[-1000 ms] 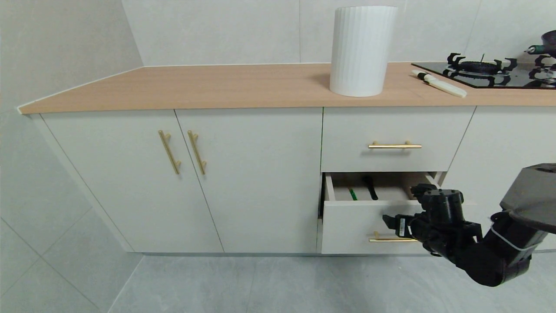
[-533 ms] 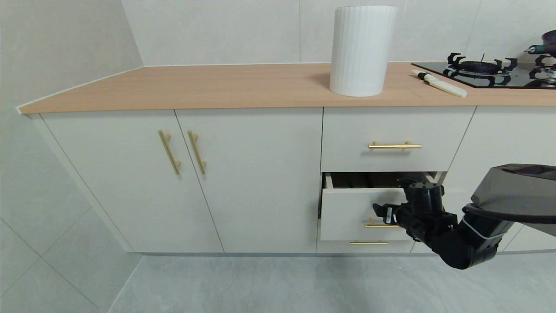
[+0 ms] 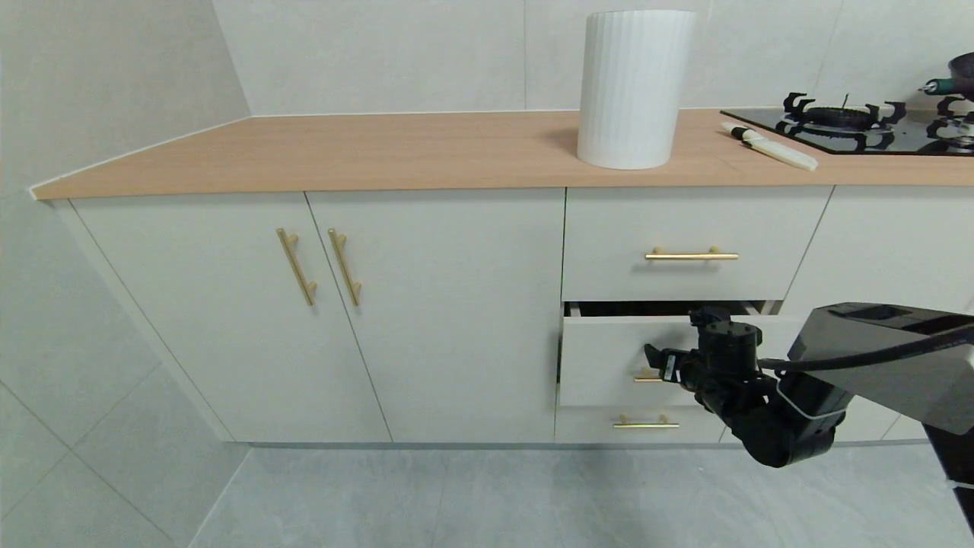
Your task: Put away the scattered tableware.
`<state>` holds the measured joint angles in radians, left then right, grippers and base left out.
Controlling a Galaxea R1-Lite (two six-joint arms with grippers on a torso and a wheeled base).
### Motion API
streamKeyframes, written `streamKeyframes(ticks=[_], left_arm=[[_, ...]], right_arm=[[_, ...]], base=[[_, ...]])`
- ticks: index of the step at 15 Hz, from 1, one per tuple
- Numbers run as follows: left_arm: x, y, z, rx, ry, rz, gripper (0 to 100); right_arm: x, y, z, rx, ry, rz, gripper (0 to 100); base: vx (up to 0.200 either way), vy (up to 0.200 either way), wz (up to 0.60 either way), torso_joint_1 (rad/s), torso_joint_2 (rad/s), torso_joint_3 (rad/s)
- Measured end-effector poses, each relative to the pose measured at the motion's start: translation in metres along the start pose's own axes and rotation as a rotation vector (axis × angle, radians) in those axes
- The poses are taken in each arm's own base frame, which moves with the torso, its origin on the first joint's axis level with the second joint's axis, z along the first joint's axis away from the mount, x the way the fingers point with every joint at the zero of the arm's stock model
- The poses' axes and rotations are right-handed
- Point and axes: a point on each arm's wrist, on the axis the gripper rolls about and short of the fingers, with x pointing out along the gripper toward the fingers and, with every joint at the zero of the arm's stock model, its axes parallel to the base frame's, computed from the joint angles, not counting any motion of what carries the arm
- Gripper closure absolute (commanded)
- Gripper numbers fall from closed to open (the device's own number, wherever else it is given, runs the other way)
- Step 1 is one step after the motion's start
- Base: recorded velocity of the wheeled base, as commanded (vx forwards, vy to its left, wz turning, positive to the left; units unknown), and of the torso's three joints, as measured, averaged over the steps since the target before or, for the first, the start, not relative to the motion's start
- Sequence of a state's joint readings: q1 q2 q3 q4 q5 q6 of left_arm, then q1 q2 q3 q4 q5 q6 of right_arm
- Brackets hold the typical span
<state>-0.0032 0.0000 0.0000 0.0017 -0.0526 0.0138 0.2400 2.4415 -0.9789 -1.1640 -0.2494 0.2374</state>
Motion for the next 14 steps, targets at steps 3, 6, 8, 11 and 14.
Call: streamKeyframes(ticks=[3, 6, 8, 11, 14], left_arm=[[0.000, 0.000, 0.000, 0.000, 0.000, 0.000, 0], [0.000, 0.000, 0.000, 0.000, 0.000, 0.001, 0], [0.000, 0.000, 0.000, 0.000, 0.000, 0.000, 0], [0.000, 0.000, 0.000, 0.000, 0.000, 0.000, 0], [0.000, 0.000, 0.000, 0.000, 0.000, 0.001, 0]], right_arm=[[0.015, -0.003, 0.005, 0.067, -0.047, -0.022, 0], [0.031, -0.007, 0.013, 0.124, -0.106, -0.049, 0], [0.040, -0.008, 0.015, 0.142, -0.136, -0.071, 0], [0.052, -0.011, 0.016, 0.152, -0.167, -0.101, 0], [0.057, -0.014, 0.016, 0.158, -0.185, -0.114, 0]], base=[[0.000, 0.000, 0.00, 0.000, 0.00, 0.000], [0.000, 0.000, 0.00, 0.020, 0.00, 0.001], [0.000, 0.000, 0.00, 0.000, 0.00, 0.000], [0.000, 0.000, 0.00, 0.000, 0.00, 0.000], [0.000, 0.000, 0.00, 0.000, 0.00, 0.000]])
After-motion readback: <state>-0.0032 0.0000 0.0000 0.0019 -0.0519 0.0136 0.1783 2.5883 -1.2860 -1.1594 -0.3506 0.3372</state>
